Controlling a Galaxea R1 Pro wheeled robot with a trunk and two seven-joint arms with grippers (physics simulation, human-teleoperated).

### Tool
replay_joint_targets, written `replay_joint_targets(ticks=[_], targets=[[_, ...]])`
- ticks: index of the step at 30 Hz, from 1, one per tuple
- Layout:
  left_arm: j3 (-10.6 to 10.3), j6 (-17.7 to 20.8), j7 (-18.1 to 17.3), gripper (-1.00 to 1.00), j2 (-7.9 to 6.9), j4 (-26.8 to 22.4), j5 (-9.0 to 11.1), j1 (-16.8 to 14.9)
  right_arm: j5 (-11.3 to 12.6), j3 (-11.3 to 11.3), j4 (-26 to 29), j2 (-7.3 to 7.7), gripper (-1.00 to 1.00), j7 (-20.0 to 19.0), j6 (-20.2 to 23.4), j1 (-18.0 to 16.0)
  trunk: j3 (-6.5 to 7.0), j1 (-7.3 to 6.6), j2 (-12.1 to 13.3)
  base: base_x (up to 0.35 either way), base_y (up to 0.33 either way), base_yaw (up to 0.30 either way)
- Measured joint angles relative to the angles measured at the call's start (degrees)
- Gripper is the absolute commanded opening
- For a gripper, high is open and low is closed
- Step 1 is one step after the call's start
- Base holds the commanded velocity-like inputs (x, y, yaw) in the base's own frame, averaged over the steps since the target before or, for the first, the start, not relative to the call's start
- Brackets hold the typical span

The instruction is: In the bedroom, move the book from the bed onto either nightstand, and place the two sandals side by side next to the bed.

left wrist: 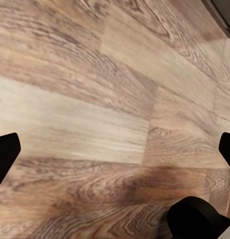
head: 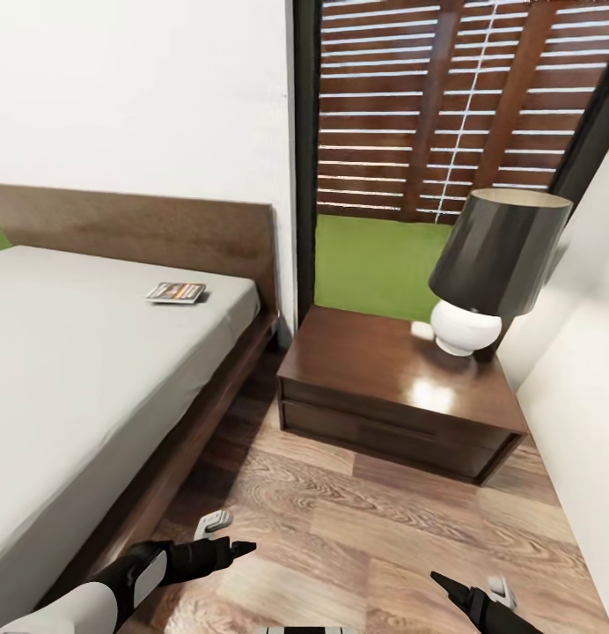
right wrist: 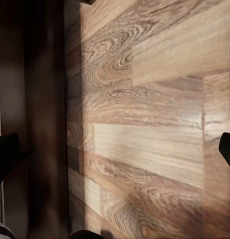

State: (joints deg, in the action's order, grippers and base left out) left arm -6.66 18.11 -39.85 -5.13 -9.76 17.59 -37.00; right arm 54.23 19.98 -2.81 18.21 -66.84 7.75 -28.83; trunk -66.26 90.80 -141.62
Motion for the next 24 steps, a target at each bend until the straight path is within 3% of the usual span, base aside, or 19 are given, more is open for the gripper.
replay_joint_targets(ticks=[12,24], targets=[[0.1,0.0,0.0,1.0,0.0,0.0,0.0,0.0,0.0,0.0,0.0,0.0,1.0,0.0,0.0,0.0,0.0,-0.01,0.0,0.072,0.062,-0.198],[0.1,-0.1,0.0,1.0,-0.01,0.0,0.0,0.0,0.0,0.1,0.0,-0.05,1.0,0.0,0.0,0.0,0.0,-0.01,0.0,0.115,0.032,-0.033]])
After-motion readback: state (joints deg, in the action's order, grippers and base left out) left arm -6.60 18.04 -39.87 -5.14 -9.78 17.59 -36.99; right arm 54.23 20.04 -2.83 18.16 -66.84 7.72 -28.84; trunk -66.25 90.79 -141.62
